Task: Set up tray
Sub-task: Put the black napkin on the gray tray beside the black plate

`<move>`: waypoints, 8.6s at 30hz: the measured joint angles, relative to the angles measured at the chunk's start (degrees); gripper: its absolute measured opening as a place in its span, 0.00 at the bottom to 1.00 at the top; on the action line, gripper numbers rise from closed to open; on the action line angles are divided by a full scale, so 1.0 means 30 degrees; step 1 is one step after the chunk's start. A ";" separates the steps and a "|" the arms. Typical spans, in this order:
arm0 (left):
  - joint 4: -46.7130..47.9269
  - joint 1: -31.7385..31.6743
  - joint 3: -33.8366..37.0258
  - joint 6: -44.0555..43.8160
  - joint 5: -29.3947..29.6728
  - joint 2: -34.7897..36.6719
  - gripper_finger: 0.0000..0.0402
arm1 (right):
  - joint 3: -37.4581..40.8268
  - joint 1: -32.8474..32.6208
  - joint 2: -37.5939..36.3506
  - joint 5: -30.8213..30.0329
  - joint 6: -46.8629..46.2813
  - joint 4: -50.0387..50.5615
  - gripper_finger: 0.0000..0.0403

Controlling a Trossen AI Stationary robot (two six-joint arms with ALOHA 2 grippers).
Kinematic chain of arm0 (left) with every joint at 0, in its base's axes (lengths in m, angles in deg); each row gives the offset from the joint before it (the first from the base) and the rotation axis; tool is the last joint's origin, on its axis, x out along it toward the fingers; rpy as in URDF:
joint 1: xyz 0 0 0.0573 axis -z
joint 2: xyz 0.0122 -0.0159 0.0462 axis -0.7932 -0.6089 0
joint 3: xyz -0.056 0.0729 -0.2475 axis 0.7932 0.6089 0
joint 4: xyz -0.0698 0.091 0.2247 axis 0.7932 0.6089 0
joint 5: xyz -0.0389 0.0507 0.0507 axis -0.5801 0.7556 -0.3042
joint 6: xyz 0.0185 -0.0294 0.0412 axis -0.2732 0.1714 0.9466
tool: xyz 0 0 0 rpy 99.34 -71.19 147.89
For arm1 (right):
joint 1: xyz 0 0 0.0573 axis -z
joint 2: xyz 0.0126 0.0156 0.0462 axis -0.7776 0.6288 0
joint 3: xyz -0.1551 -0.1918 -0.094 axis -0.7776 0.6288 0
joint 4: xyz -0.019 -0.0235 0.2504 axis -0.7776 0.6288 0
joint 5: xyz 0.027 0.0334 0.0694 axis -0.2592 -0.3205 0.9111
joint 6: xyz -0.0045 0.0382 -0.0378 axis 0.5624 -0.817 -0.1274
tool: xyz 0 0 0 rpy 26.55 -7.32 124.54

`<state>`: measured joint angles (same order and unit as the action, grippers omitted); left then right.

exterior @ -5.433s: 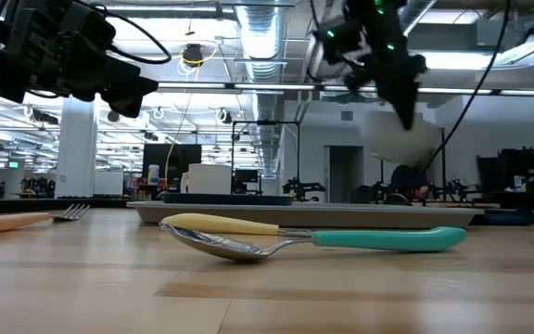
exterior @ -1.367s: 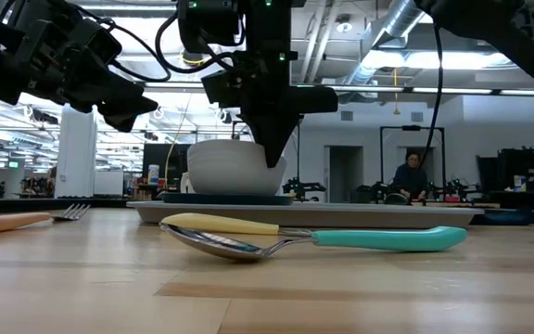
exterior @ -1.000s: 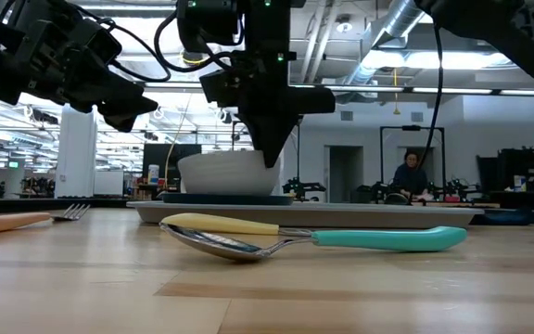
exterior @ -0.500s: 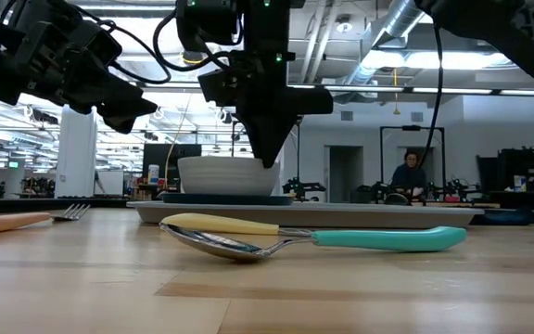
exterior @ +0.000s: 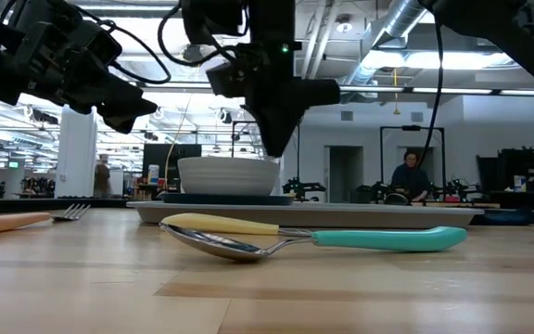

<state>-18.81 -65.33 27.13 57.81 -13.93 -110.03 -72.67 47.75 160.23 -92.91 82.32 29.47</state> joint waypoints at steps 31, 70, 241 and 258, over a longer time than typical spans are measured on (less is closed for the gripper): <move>-0.0068 0.0000 0.0000 0.0693 0.0000 0.0003 0.40 | 1.8279 1.2611 -1.9943 0.5457 -0.6320 -0.4173 0.16; 0.0337 0.0036 0.0000 0.1483 -0.0124 0.0000 0.40 | 3.0454 1.3138 -2.1675 0.7354 -0.0704 -0.9302 0.16; 0.1112 0.0055 0.0000 0.1825 -0.0029 0.0002 0.40 | 1.9147 0.6802 -1.2276 0.7636 -0.8884 -0.7861 0.00; 0.1064 0.0058 0.0000 0.1862 0.0023 0.0000 0.40 | 1.9103 0.6522 -1.0003 0.8631 -0.9357 -0.9047 0.00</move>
<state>-15.62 -65.15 27.13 63.39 -13.86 -110.03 -15.37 67.31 130.22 -67.02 54.25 2.33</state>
